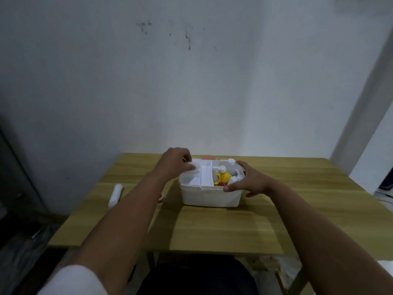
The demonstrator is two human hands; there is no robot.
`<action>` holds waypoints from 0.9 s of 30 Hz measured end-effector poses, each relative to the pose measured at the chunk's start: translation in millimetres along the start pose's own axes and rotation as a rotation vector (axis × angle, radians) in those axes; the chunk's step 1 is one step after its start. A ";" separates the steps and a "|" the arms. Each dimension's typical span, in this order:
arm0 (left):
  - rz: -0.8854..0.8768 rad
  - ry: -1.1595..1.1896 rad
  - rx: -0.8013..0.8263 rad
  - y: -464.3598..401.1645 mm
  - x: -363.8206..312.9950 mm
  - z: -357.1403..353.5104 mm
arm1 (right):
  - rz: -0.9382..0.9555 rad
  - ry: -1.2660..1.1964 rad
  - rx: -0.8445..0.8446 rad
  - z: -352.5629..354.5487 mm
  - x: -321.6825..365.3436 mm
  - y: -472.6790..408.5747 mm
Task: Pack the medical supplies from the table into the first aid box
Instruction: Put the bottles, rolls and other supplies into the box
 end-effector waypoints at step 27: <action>0.322 -0.026 -0.068 87.3 84.9 11.1 | 0.051 -0.010 -0.007 -0.3 -4.7 0.0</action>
Point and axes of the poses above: each hand's wrist, its own y-axis away from the middle knuckle, its own z-axis out of the back of the hand, x = y × z, the point moved 1 cm from there along -y, towards the middle knuckle, and after that the axes turned 13 degrees about y, right-handed, at the moved point
